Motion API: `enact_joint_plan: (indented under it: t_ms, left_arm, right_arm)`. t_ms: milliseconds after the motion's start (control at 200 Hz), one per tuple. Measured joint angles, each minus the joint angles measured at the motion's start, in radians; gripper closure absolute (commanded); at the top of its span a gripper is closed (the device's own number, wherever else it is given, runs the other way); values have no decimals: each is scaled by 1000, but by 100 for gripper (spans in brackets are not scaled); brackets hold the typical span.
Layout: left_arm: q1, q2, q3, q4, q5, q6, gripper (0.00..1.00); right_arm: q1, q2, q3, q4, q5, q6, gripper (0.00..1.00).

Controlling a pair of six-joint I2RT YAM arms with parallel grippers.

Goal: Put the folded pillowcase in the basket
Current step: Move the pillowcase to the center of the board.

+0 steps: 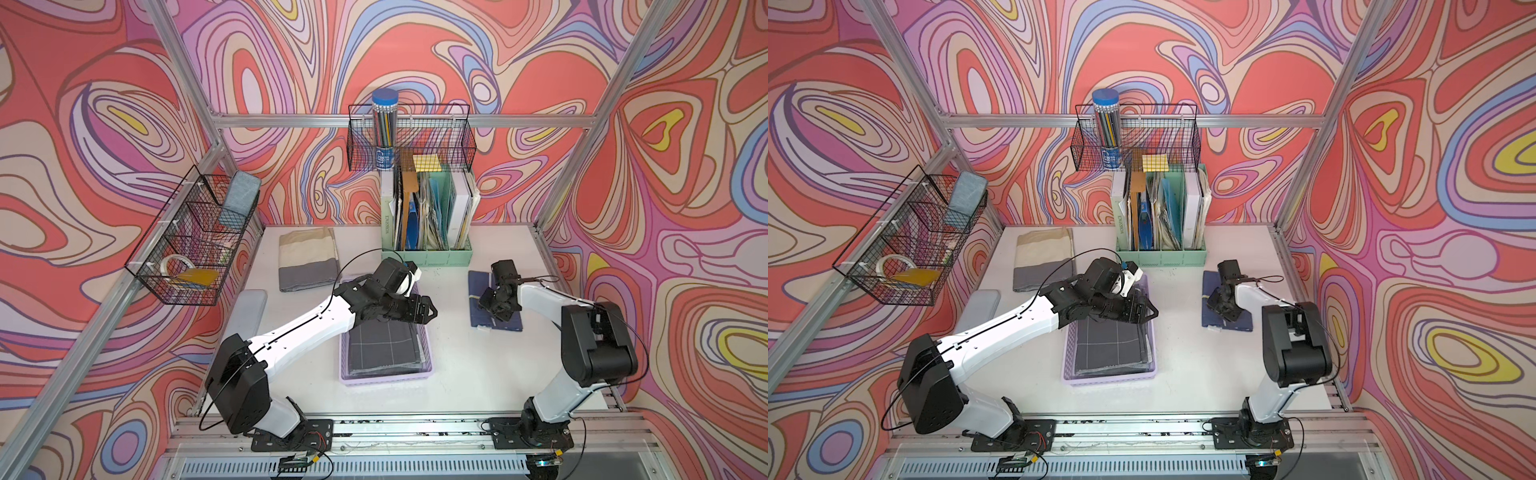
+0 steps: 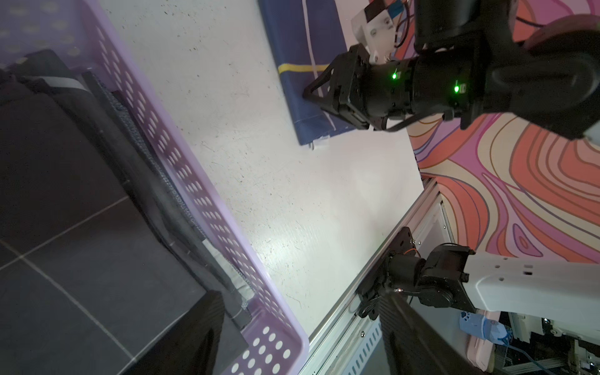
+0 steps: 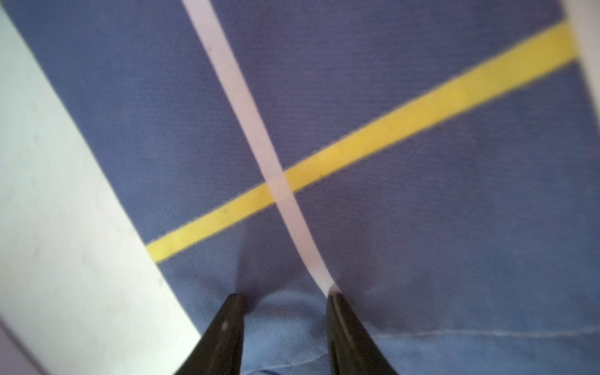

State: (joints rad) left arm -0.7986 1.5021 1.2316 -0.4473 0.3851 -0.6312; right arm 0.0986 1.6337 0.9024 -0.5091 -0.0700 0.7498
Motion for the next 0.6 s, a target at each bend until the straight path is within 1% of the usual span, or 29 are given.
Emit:
enact_joint_plan:
  t_ms: [65,135,235,270,335,451,486,526,601]
  left_arm:
    - [-27,5,6,1,-3,-5,20]
    - [-55,16,18,1,-8,-11,20]
    - [-89,48,48,5,-19,-23,20]
    - [-101,72,71,4,-22,-25,19]
    - [-120,126,123,-3,-26,-30,19]
    - [-153,276,278,-49,-37,-31,18]
    - [-164,339,342,-64,-43,-31,18]
    - [-174,406,409,-79,-49,-31,18]
    - [-186,501,492,-114,-57,-36,17]
  right_arm:
    - [22,-95,-86,5,-58,66,56]
    - [25,-162,-105,-32,-78,102,56]
    - [25,-239,-42,-98,-64,104,53]
    - [25,-260,1,-119,-42,93,50]
    - [18,-278,78,-138,2,58,49]
    - [-32,-241,204,-146,77,-37,43]
    - [-57,-200,249,-146,102,-78,42]
    - [-81,-151,290,-150,123,-116,38]
    - [-125,-55,351,-150,135,-183,36]
